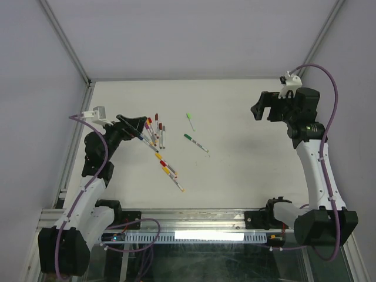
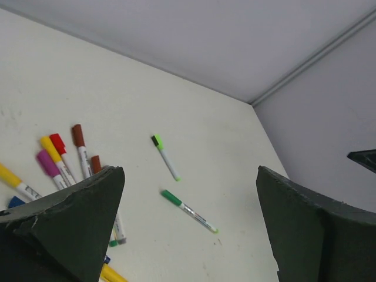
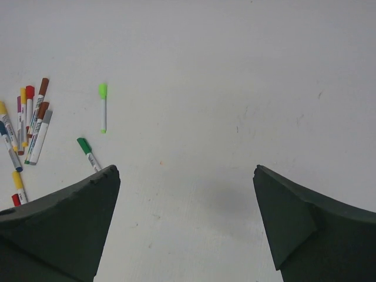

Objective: Open the pen caps
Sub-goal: Pick up the pen from the center of the board.

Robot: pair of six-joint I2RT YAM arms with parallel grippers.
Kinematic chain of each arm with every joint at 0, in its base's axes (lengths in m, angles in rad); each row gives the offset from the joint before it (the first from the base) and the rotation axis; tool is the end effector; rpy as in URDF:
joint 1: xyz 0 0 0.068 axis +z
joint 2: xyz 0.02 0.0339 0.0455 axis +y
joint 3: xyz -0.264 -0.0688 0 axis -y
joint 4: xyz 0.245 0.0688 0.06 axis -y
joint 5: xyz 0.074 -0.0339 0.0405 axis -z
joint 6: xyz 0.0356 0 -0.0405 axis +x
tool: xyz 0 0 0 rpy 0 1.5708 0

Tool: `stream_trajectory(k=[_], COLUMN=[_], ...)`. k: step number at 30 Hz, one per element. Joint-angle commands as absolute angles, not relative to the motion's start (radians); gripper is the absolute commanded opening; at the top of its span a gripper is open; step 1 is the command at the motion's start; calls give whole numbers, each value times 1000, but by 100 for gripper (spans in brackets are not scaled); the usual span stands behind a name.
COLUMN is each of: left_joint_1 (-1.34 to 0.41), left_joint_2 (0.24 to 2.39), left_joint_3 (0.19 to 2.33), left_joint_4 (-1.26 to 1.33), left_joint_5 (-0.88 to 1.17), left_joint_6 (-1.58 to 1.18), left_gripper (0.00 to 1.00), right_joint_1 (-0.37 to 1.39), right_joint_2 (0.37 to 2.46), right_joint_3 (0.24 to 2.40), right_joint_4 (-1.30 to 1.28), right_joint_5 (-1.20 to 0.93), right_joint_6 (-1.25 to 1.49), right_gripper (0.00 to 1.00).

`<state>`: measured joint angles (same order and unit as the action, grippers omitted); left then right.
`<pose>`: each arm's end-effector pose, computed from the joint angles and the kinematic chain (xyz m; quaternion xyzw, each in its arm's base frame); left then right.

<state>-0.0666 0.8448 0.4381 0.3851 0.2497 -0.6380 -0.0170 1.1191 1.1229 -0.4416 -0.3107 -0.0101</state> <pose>0.2009 -0.0222 0.2668 -0.1163 0.7049 -0.3230 0.6207 0.2474 0.0067 0.3662 -0.0802 0.8339 0.1234 0.5319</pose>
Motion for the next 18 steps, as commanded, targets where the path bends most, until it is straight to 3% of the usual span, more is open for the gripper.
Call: stream_trajectory(k=[1,4,9,12,15,18], left_joint_1=[-76,-127,-403,-539,-639,-689], left_joint_2=[793,738,690,710,769,846], left_joint_3=[504,480,490,487,464,430], left_joint_4=[370,358,256,255,318,426], left_joint_5=[406,379,95,-29,-80,-79], left_joint_6=[-724,-722,-644,-623,-623,-667], left_gripper=[99,99,99,99,99,99], right_joint_1=[-38,-41,-35,60,215,243], right_joint_2=[1092,1087,1078,1074,1065,1076], right_joint_3=[1172,1177,1165,1156,1112,1047], right_joint_4=[-532,-544,-560,-622,-618,-587], right_joint_5=[-402,-472,-642,-768,-695,-710], right_joint_6=[39,21,-69,-256,-341,-404], right_gripper=[100,100,100,100,100,100])
